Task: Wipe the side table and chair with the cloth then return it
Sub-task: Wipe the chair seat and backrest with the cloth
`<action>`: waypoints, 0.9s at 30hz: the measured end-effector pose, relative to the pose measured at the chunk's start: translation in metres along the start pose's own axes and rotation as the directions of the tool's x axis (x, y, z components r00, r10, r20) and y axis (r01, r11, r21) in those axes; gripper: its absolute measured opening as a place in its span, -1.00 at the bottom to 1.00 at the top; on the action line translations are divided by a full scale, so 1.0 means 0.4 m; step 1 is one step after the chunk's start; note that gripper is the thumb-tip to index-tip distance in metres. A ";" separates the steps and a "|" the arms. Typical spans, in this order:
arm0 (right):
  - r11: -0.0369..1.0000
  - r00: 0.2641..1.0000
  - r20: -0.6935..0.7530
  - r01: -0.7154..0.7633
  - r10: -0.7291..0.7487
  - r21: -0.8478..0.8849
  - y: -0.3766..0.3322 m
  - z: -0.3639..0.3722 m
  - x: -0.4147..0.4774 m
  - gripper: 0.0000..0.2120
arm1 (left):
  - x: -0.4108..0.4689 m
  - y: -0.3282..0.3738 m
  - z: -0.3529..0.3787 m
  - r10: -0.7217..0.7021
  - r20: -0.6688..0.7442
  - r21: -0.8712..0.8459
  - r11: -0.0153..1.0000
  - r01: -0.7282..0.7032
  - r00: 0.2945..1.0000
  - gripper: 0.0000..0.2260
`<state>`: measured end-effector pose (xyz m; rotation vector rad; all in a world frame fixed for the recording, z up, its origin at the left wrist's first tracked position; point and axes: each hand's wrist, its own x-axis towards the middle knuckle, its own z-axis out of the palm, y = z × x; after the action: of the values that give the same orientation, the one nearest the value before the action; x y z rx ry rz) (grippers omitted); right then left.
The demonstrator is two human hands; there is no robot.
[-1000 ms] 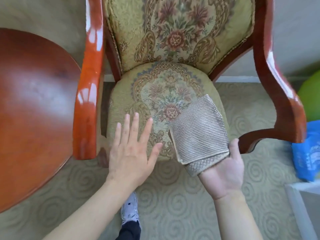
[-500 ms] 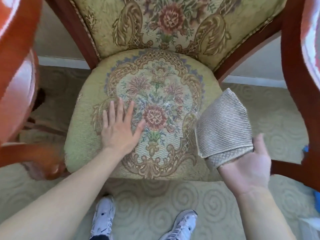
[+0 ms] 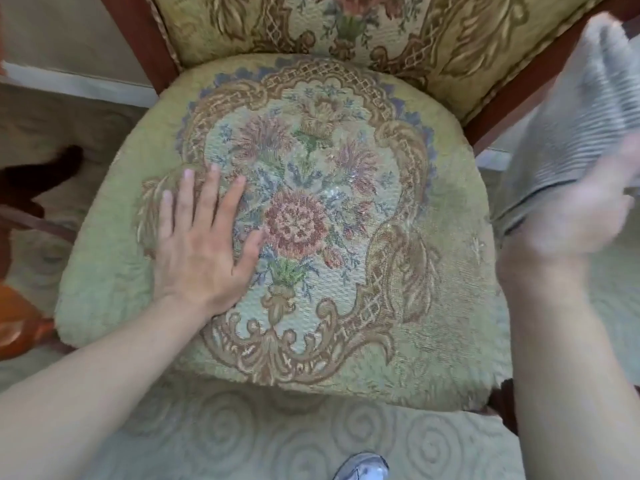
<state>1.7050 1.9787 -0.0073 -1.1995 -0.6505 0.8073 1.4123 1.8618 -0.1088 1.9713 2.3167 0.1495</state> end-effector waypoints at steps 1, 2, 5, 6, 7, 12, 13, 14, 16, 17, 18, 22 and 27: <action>0.973 0.999 -0.008 0.046 -0.049 -0.226 0.016 0.006 -0.006 -0.47 | -0.002 -0.003 0.004 0.004 -0.012 -0.003 1.000 -0.004 1.000 -0.37; 0.887 0.999 0.007 0.044 -0.045 -0.460 0.040 0.008 -0.021 -0.36 | -0.001 -0.005 0.007 0.005 -0.025 0.002 1.000 -0.005 1.000 -0.37; 0.579 0.965 0.163 0.015 0.204 -0.815 0.133 -0.020 -0.091 -0.25 | 0.005 -0.005 0.001 0.019 -0.008 -0.012 1.000 -0.019 1.000 -0.36; 0.546 0.945 0.198 0.025 0.261 -0.838 0.149 -0.022 -0.116 -0.28 | 0.004 -0.003 -0.007 0.018 0.006 -0.027 0.999 -0.018 1.000 -0.36; 0.541 0.941 0.201 0.023 0.273 -0.841 0.156 -0.016 -0.135 -0.31 | 0.003 -0.001 -0.016 0.019 0.016 -0.039 0.999 -0.019 1.000 -0.35; 0.489 0.955 0.188 0.055 0.227 -0.870 0.173 -0.001 -0.146 -0.15 | -0.008 -0.002 -0.013 0.036 -0.035 -0.088 0.995 -0.039 0.999 -0.32; 0.495 0.950 0.206 0.065 0.234 -0.866 0.177 -0.003 -0.142 -0.12 | -0.006 -0.004 -0.006 0.039 -0.053 -0.095 0.994 -0.044 0.998 -0.32; 0.506 0.945 0.227 0.079 0.238 -0.859 0.181 -0.004 -0.139 -0.12 | -0.003 -0.006 0.001 0.042 -0.073 -0.102 0.994 -0.050 0.996 -0.31; 0.513 0.947 0.259 0.128 0.192 -0.849 0.192 -0.002 -0.142 -0.17 | 0.000 -0.009 0.014 0.051 -0.113 -0.120 0.991 -0.064 0.992 -0.29; 0.505 0.953 0.265 0.156 0.150 -0.849 0.197 0.002 -0.146 -0.20 | 0.003 -0.010 0.017 0.059 -0.130 -0.125 0.989 -0.075 0.990 -0.27; 0.492 0.958 0.264 0.177 0.113 -0.853 0.198 0.008 -0.155 -0.25 | 0.005 -0.011 0.020 0.067 -0.144 -0.129 0.988 -0.085 0.987 -0.25; 0.405 0.959 0.272 0.218 0.080 -0.888 0.191 0.047 -0.203 -0.31 | 0.001 -0.013 0.016 0.090 -0.167 -0.155 0.981 -0.117 0.982 -0.18; 0.323 0.865 0.477 0.411 0.157 -0.853 0.207 0.179 -0.337 -0.32 | -0.001 -0.020 0.009 0.105 -0.169 -0.211 0.967 -0.140 0.980 -0.14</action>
<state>1.5555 1.9194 -0.0722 -1.9903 -1.8332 0.5281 1.4052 1.8601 -0.1133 2.0537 2.1512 0.5674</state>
